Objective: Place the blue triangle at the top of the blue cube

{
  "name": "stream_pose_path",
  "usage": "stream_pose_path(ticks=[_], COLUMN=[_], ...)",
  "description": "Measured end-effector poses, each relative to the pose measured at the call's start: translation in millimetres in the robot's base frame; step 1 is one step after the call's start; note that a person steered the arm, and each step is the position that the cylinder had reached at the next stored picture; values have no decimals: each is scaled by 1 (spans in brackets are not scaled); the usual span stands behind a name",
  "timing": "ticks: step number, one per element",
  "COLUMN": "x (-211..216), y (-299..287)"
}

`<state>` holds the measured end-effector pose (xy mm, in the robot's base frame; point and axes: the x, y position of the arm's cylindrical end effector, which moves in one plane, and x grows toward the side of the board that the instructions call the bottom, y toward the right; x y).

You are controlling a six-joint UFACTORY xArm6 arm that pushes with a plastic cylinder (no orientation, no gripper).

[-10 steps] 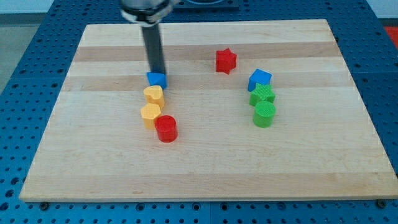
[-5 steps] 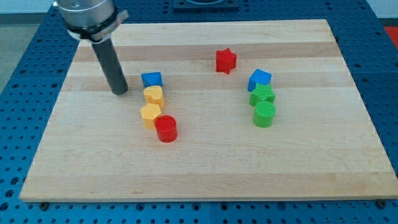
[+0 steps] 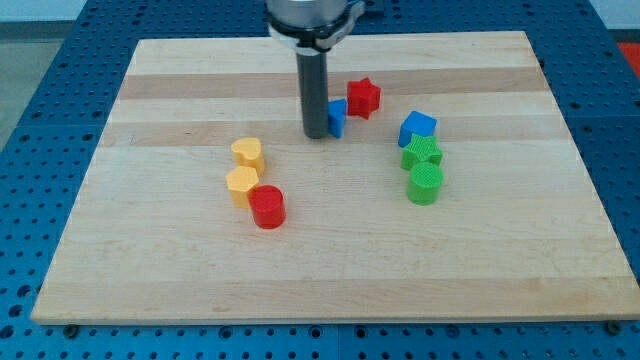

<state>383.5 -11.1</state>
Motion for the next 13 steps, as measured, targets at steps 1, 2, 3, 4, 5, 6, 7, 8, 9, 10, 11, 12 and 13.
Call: stream_pose_path(ticks=[1, 2, 3, 4, 5, 6, 7, 8, 9, 10, 11, 12, 13], x=[-10, -19, -28, -34, -41, -57, -60, -60, -60, -68, -84, -88, -88], y=[24, 34, 35, 35, 35, 37, 52, 75, 96, 108, 109, 130, 153])
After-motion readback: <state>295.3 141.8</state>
